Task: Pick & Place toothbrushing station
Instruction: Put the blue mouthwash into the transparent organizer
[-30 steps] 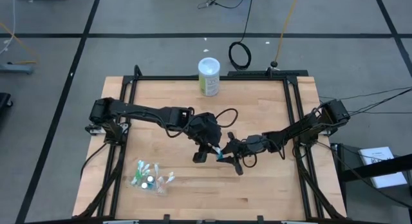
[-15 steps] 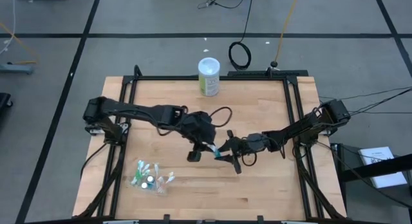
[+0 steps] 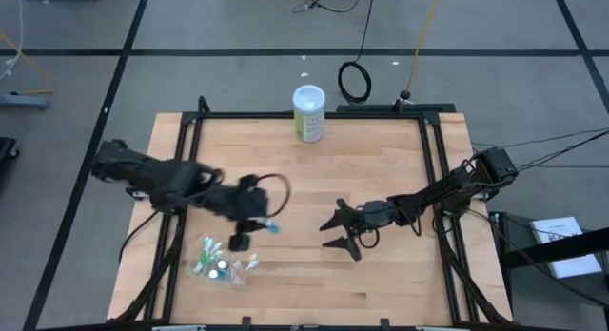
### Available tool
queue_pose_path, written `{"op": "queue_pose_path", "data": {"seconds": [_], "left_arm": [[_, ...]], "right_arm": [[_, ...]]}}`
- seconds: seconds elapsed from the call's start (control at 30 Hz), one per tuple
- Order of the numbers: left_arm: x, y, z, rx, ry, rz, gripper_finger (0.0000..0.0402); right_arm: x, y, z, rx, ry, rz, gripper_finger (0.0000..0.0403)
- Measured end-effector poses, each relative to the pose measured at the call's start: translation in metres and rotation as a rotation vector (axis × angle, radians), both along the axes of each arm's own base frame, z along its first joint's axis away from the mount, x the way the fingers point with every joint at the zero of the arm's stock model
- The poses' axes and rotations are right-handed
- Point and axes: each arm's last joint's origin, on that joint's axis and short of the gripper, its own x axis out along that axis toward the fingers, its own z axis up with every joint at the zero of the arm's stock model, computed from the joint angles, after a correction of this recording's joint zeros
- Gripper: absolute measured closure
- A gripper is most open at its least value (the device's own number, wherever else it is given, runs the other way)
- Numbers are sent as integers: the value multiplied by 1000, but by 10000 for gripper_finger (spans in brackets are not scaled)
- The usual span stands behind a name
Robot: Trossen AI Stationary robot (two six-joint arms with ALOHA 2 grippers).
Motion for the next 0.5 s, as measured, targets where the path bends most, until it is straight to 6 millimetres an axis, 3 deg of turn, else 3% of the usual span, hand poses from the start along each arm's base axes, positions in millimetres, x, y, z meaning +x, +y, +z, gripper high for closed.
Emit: {"op": "queue_pose_path", "data": {"seconds": [0.3, 0.5], "left_arm": [[-93, -51, 23, -129, 62, 213, 307], [-138, -82, 21, -203, 95, 334, 307]], "right_arm": [[0, 0, -1, 0, 11, -3, 159], [0, 0, -1, 1, 9, -4, 164]]}}
